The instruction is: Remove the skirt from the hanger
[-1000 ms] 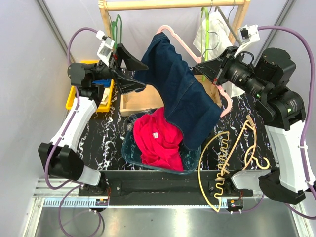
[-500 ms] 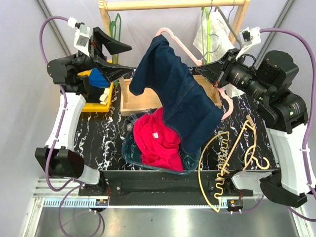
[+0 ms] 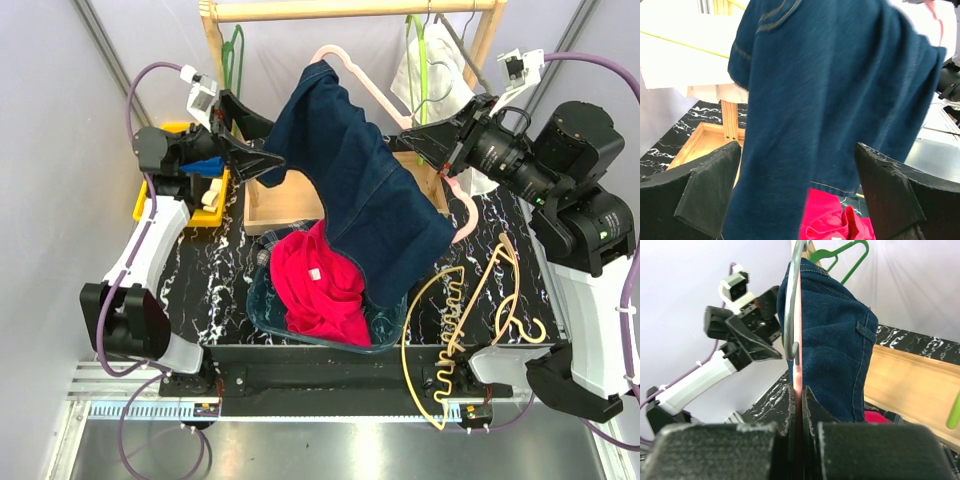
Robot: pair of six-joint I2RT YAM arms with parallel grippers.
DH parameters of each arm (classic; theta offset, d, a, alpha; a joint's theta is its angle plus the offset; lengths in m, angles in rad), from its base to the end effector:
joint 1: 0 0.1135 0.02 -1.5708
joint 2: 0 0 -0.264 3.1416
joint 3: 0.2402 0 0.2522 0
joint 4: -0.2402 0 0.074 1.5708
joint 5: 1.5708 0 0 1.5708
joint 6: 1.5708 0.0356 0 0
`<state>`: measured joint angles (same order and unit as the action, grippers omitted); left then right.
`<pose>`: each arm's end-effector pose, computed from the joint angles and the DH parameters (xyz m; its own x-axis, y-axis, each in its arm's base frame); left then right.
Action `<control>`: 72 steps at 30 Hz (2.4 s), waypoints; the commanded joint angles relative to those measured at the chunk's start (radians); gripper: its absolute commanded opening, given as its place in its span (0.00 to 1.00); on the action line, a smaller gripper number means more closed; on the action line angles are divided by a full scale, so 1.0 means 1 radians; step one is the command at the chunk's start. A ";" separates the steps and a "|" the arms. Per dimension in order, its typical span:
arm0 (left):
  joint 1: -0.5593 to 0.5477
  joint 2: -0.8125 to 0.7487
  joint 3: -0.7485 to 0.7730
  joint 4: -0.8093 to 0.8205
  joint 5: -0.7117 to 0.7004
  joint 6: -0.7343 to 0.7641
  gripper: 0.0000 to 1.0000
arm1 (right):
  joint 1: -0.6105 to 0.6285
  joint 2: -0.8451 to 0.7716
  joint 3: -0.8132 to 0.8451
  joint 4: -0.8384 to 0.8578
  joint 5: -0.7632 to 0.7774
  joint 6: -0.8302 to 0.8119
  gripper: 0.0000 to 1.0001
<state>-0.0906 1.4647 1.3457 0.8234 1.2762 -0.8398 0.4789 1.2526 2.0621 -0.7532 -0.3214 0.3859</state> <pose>0.3023 -0.0617 0.4611 -0.1296 -0.2053 -0.9701 0.9825 0.1054 -0.1536 0.1462 0.0886 0.5890 -0.2237 0.2863 -0.9317 -0.6832 0.6357 0.3593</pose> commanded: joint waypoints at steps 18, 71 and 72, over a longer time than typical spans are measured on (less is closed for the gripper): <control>-0.170 0.072 0.271 0.051 0.186 -0.160 0.00 | 0.003 -0.074 -0.169 0.144 0.086 -0.047 0.00; -0.325 0.049 0.277 -1.768 -0.208 1.472 0.11 | 0.003 -0.671 -0.669 -0.791 1.211 0.827 0.00; -0.327 0.054 0.274 -1.802 -0.265 1.514 0.12 | 0.003 -0.636 -0.678 -0.779 1.204 0.831 0.00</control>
<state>-0.4088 1.4765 1.5581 -0.5419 1.1942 0.1776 0.4839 0.4744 1.3724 -1.2945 0.7361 0.9451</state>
